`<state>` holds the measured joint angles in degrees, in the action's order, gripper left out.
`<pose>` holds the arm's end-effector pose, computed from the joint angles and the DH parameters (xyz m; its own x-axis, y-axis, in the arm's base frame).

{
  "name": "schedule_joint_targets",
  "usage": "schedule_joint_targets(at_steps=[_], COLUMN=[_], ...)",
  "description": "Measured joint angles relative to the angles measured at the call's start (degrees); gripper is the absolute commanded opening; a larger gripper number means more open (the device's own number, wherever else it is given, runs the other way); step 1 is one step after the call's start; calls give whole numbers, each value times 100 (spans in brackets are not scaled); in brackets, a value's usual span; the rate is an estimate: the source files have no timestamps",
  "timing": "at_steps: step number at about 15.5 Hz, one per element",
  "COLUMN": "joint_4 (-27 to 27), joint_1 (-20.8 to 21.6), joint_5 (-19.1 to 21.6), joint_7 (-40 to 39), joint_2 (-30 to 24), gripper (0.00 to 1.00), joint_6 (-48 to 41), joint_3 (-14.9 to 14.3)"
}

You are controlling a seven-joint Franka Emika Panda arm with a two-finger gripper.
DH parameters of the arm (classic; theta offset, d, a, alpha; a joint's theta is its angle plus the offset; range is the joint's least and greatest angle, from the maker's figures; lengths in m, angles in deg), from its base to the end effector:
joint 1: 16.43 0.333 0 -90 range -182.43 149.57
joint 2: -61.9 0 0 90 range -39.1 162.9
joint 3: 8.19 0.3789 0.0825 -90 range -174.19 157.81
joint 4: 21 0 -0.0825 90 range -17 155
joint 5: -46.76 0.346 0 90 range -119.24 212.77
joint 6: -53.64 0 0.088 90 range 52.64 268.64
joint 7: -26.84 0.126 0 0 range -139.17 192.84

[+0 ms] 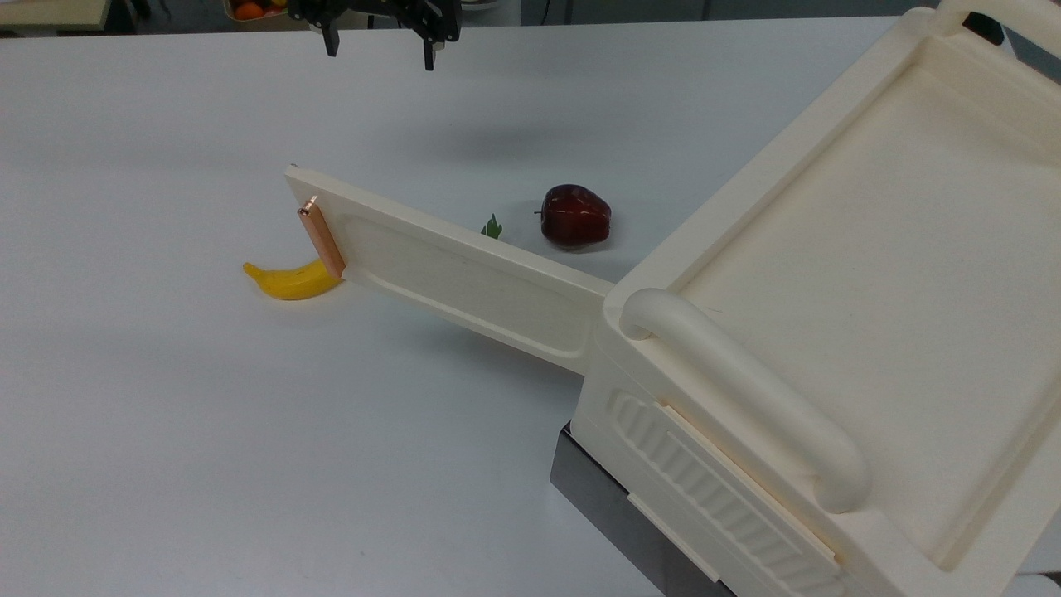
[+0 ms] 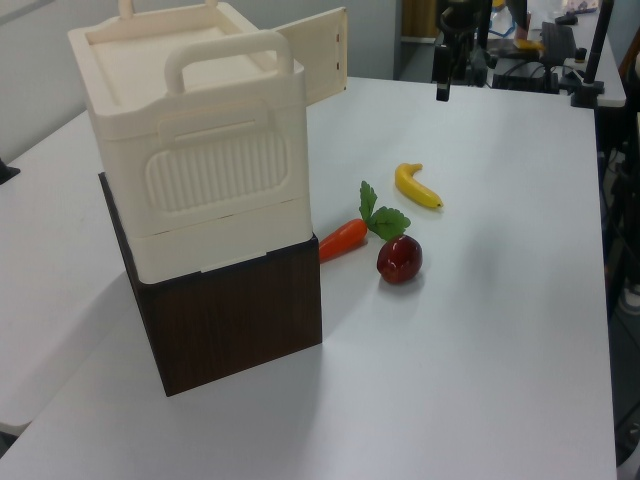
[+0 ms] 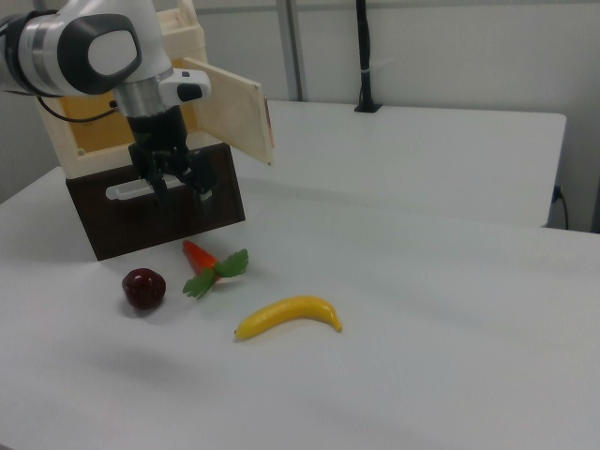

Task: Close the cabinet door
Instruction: 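Move the gripper up and over to the open cream cabinet door's edge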

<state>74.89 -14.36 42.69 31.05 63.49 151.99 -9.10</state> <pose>0.5368 0.0031 0.6219 0.9989 -0.0427 0.0200 -0.0440 -0.9966 0.0695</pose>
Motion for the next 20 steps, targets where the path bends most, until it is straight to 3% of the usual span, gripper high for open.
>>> schedule_joint_targets(at_steps=[5, 7, 9, 10, 11, 17, 20], joint_4=[3, 2, 2, 2, 2, 2, -352], joint_1=[0, 0, 0, 0, 0, 0, 0], joint_5=[0, 0, 0, 0, 0, 1, 1], joint_7=[0, 4, 4, 5, 5, 15, 62], joint_2=[40, 39, 39, 39, 39, 39, 86], gripper=[99, 73, 35, 10, 0, 0, 0], joint_6=[0, 0, 0, 0, 0, 0, 16], joint_3=[0, 0, 0, 0, 0, 0, 0])
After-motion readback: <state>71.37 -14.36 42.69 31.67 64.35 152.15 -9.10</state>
